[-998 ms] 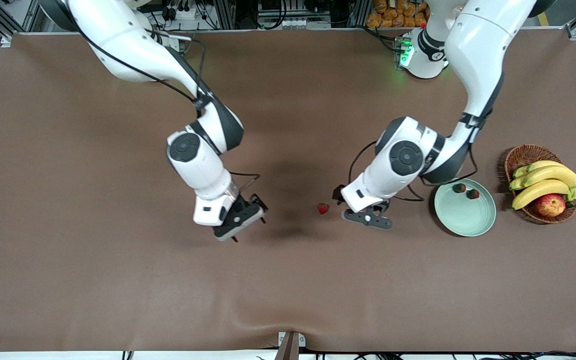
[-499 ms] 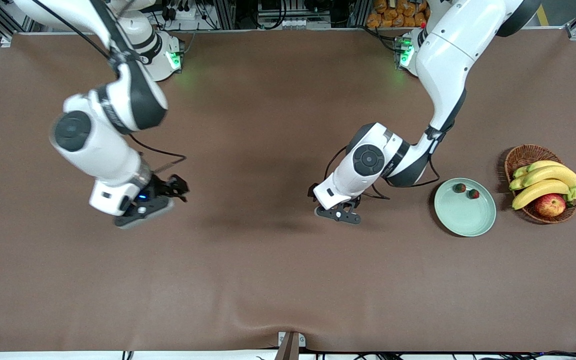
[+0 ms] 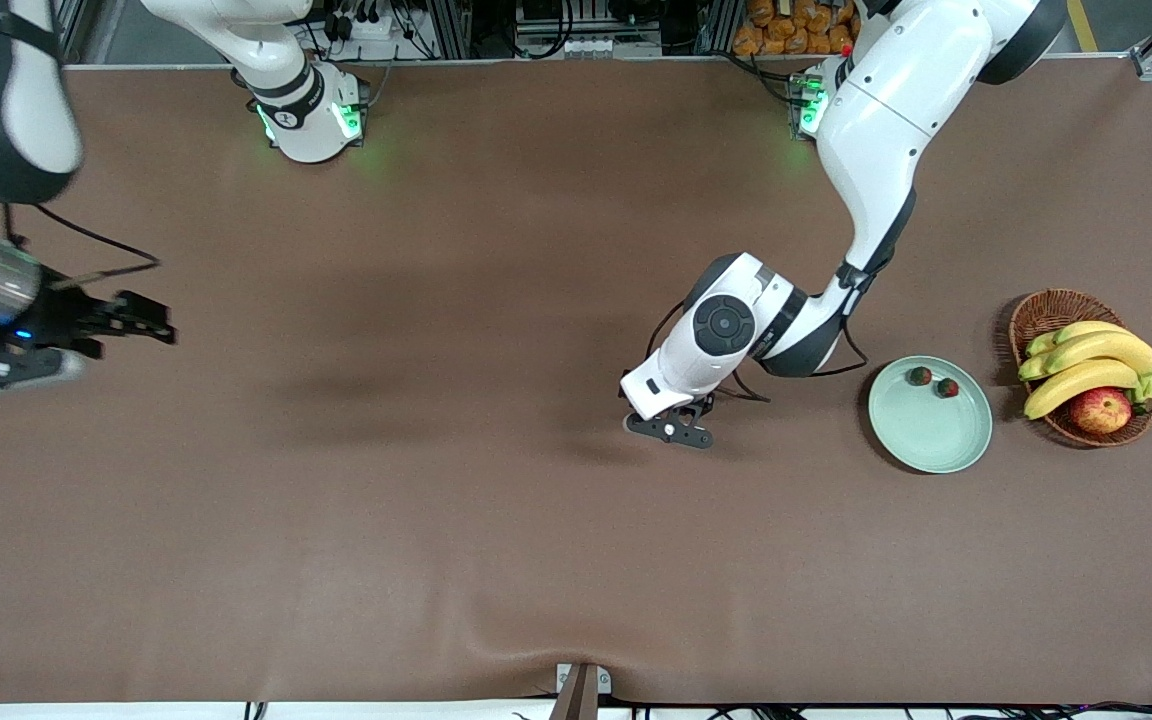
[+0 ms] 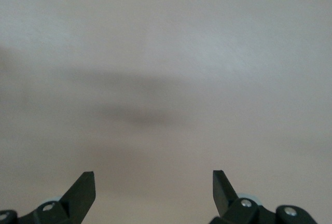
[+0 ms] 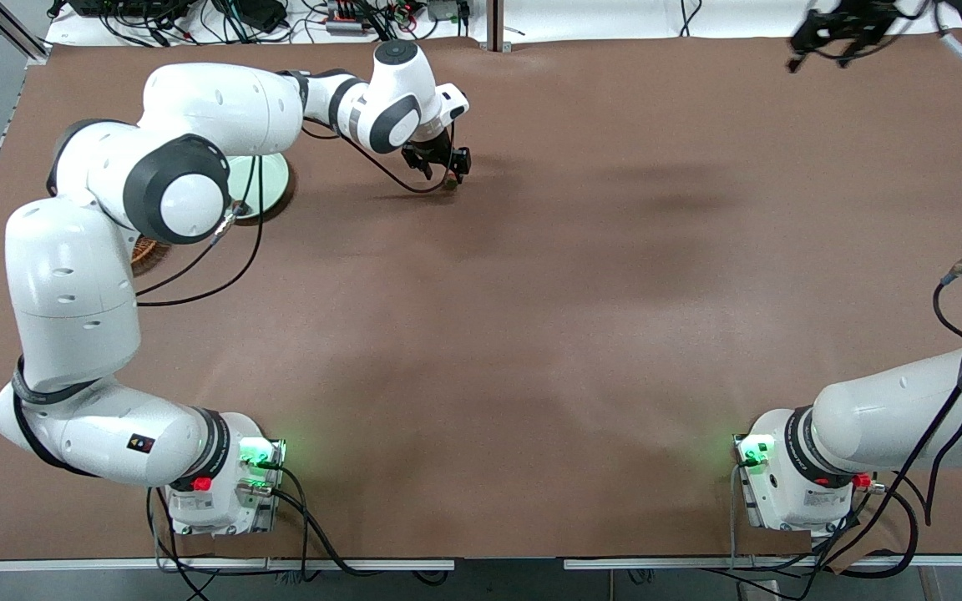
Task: Collect all strawberries into plate
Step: 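Grasp the strawberry with the left gripper while the right gripper withdraws, then carry the strawberry to the plate and open the left gripper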
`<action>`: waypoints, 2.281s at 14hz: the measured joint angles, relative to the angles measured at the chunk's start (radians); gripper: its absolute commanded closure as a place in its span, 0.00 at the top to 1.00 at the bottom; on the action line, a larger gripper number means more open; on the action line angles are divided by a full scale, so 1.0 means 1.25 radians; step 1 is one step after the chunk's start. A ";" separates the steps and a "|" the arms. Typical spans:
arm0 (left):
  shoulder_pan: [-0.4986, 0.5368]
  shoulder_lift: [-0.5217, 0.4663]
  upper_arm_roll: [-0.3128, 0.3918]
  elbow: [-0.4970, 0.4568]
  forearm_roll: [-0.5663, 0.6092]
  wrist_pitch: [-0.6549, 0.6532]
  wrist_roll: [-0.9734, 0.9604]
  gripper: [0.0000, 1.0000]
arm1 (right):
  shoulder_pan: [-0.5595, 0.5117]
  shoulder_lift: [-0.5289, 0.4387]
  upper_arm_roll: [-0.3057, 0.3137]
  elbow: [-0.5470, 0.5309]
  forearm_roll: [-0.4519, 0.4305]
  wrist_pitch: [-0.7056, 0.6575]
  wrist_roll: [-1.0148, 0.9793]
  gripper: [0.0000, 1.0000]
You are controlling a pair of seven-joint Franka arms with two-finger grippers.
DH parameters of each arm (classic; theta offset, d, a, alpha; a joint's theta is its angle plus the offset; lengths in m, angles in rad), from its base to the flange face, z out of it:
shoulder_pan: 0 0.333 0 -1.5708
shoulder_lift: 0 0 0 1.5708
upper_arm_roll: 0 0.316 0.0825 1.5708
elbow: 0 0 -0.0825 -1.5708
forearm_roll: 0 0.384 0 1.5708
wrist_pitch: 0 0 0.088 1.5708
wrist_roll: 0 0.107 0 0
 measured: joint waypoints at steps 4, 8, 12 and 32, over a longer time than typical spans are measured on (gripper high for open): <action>-0.029 0.023 0.023 0.021 0.001 0.008 0.000 0.60 | -0.021 -0.042 -0.030 0.038 0.001 -0.126 0.015 1.00; -0.032 0.027 0.028 0.024 0.014 0.008 0.000 0.50 | -0.022 -0.073 -0.020 0.081 0.001 -0.222 0.125 1.00; -0.032 0.030 0.029 0.024 0.015 0.009 0.000 0.47 | 0.010 -0.075 -0.015 0.136 -0.010 -0.250 0.136 1.00; 0.308 -0.179 -0.003 -0.124 0.046 -0.107 0.271 0.15 | 0.045 -0.071 -0.012 0.158 -0.069 -0.245 0.125 1.00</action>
